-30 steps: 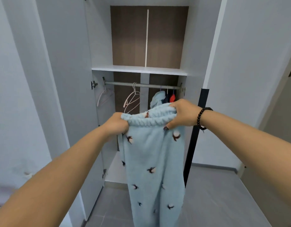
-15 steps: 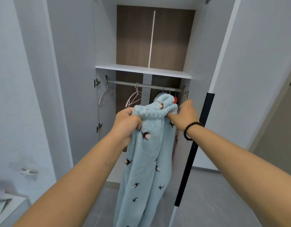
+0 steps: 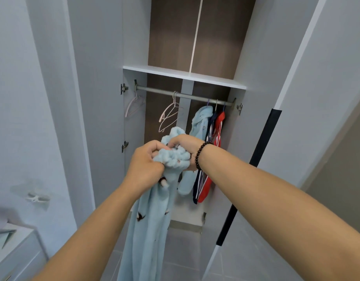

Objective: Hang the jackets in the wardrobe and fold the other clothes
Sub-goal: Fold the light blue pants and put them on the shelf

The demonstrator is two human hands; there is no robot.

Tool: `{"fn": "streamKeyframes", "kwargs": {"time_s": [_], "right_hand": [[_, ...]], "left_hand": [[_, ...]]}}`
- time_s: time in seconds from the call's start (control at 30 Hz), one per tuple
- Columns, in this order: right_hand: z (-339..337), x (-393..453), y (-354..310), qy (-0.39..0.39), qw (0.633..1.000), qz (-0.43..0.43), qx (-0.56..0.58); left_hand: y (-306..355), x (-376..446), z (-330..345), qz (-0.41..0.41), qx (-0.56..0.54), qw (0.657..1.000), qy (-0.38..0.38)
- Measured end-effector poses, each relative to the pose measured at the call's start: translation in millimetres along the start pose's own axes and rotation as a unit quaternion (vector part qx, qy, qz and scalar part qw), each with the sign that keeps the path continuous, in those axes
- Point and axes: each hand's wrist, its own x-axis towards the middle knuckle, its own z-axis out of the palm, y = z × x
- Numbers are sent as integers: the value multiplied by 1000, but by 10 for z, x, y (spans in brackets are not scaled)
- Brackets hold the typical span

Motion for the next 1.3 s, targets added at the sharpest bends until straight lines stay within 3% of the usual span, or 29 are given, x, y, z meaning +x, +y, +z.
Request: {"fn": "streamKeyframes", "kwargs": {"time_s": [0.3,0.47,0.6,0.67,0.73,0.93,1.03,1.17,1.3], "right_hand": [[725,517,72,78,995,-56,-11],[950,659,-3,100,990,-101,-18],[992,568,-132,126,984,-121,-29],[1180,1043,266,89,992,-66,-63],[1165,972,246,93,991,-57,-78],[1123,979,246,60,991,-112,-46],[1236,1059,443,30,988,-138,-61],[1446,1112,826,-60,976,-207,-15],[1508,1066,1263,-107,962,-245,-52]], "left_hand": [[-650,-483,-361,2,-63,983,172],[-1303,-661,-442,-93,13,981,172],[-1611,-678,-579,-108,60,978,169],[-2121,-916,-823,-122,115,966,197],[-2167,-900,-1028,-82,155,964,198],[-2211,-808,-1468,-19,225,958,175],[-2450,-1028,-1424,3,225,950,216],[-2982,-1434,-1157,-55,227,930,284],[-3553,-1901,-1095,-16,181,922,342]]}}
